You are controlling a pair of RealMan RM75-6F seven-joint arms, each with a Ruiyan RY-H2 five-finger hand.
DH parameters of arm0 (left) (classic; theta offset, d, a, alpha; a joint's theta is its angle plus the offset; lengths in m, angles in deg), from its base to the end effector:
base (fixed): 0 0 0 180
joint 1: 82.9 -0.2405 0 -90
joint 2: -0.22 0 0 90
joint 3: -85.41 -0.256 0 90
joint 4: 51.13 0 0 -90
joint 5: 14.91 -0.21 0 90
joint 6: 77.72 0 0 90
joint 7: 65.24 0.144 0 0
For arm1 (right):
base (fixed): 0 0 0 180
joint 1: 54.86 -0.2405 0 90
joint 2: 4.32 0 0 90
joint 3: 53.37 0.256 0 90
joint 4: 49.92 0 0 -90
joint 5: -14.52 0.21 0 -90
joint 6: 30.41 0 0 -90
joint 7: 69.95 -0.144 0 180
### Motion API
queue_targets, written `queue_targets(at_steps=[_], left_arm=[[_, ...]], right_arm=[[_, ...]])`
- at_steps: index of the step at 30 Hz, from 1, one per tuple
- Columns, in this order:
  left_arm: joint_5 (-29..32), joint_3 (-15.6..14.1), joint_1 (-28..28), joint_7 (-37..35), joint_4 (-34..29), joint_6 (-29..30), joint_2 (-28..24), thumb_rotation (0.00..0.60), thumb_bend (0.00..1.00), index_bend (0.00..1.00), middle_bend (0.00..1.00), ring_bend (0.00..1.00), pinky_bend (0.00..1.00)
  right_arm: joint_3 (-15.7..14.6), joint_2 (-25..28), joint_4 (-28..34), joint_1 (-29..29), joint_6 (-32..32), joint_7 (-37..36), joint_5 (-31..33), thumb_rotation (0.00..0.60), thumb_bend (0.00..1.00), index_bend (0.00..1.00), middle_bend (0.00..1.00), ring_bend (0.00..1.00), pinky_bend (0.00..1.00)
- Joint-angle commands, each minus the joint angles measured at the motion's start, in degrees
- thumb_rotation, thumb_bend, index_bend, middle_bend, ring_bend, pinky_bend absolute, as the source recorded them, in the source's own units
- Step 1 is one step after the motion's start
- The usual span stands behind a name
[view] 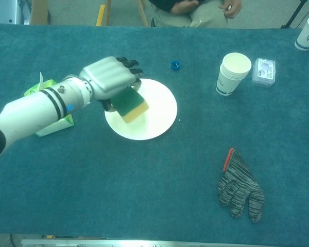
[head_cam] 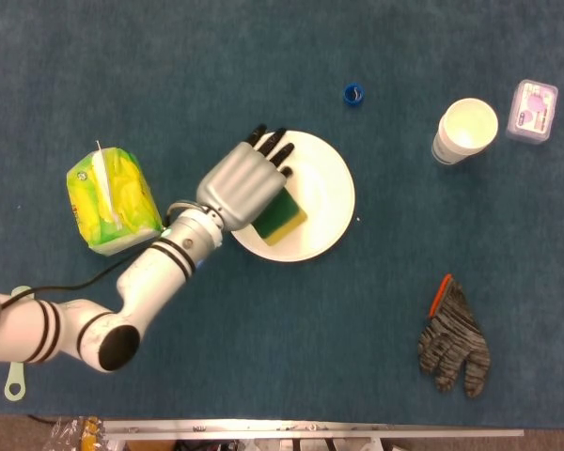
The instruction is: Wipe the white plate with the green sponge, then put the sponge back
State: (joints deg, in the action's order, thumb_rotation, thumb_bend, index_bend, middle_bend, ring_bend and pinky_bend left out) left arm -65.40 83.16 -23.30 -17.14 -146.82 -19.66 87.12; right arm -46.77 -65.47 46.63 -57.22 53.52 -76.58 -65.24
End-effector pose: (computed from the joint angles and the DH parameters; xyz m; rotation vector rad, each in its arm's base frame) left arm -0.0909 0.3183 -0.0385 -2.2132 -0.4360 -0.6085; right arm -0.3176 -0.1793 0.1808 1.1942 -1.0371 0.9654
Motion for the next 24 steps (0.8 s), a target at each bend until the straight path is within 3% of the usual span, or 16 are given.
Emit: queue_targets(at_steps=[1, 7, 19, 24], left_arm=[[-1.39, -0.91, -2.06, -1.83, 0.60, 1.04, -2.02, 0.600, 0.22, 0.41, 0.12, 0.00, 0.08], [-3.77, -1.89, -4.49, -3.03, 3.72, 2.23, -3.28, 0.600, 0.22, 0.41, 0.12, 0.00, 0.08], [-3.23, 1.85, -5.88, -6.10, 11.43, 0.08, -2.04, 0.600, 0.22, 0.39, 0.12, 0.00, 0.08], [-1.59, 2.80, -6.45, -6.22, 14.05, -1.07, -1.13, 0.600, 0.21, 0.28, 0.08, 0.00, 0.08]], right_arm=[[-0.05, 0.05, 0.07, 0.03, 0.08, 0.03, -0.14, 0.600, 0.20, 0.00, 0.02, 0.00, 0.21], [-0.20, 0.12, 0.45, 0.07, 0.24, 0.23, -0.51, 0.600, 0.20, 0.00, 0.02, 0.00, 0.21], [-0.31, 0.51, 1.17, 0.42, 0.94, 0.79, -0.72, 0.600, 0.20, 0.00, 0.02, 0.00, 0.21], [-0.29, 0.72, 1.44, 0.58, 1.19, 0.97, -0.68, 0.600, 0.20, 0.00, 0.02, 0.00, 0.21]])
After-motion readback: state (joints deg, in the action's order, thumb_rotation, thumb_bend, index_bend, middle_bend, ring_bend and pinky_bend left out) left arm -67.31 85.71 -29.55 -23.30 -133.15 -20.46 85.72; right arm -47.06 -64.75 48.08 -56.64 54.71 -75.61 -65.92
